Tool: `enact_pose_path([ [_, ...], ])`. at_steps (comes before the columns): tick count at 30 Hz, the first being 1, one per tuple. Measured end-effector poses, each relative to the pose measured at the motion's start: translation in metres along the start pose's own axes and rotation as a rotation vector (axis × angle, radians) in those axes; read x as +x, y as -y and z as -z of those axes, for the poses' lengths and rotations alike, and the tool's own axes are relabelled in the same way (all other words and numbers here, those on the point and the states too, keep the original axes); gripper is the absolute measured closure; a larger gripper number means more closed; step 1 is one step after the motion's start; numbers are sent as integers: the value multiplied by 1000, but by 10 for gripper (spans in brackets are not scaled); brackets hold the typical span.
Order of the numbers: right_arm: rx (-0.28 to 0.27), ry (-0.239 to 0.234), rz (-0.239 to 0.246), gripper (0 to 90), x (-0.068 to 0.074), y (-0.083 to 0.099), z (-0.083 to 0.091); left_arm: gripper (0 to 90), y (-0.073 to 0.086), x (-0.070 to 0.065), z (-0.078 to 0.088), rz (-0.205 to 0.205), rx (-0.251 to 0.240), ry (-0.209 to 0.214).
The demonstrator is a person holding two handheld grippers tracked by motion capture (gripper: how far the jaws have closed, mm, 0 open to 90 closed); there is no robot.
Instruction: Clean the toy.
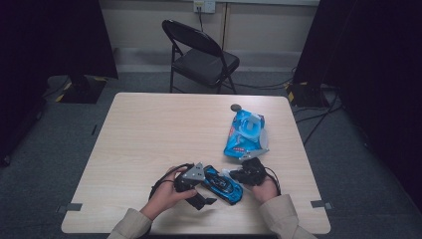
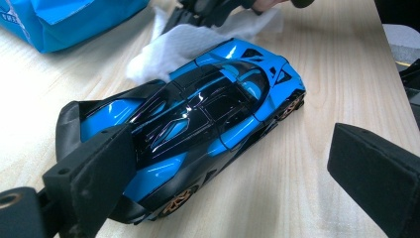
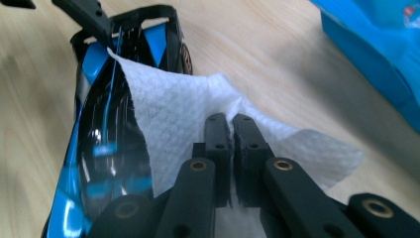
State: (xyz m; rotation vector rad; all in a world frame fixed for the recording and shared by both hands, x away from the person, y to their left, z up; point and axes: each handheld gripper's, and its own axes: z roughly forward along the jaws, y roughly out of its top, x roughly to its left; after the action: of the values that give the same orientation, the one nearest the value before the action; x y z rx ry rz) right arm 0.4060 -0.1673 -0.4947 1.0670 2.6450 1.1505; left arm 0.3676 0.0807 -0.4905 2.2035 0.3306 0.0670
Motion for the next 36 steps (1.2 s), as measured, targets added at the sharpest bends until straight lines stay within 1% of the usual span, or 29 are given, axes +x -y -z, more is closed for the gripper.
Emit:
enact_pose_path([
  [2,3,-2,4,866,1,-6,-6,40,0,0,0,-1,-1,-1],
  [7,5,-9,1,865,1,-15,-14,40,0,0,0,-1,0,0],
  [12,19,0,16,864,4,-26,-24,40,0,0,0,2,-5,2],
  [19,31,-4,13,863,5,-40,-35,40,0,0,0,-4,0,1],
  [21,39,-6,15,863,5,-46,-41,40,0,0,0,-3,-2,2],
  [25,42,-5,25,863,7,-51,-45,40,1,0,0,-2,-5,4],
  [31,33,-2,25,862,9,-55,-51,40,1,0,0,-5,-4,4],
  [36,17,17,33,859,10,-56,-47,41,1,1,1,5,-9,13],
])
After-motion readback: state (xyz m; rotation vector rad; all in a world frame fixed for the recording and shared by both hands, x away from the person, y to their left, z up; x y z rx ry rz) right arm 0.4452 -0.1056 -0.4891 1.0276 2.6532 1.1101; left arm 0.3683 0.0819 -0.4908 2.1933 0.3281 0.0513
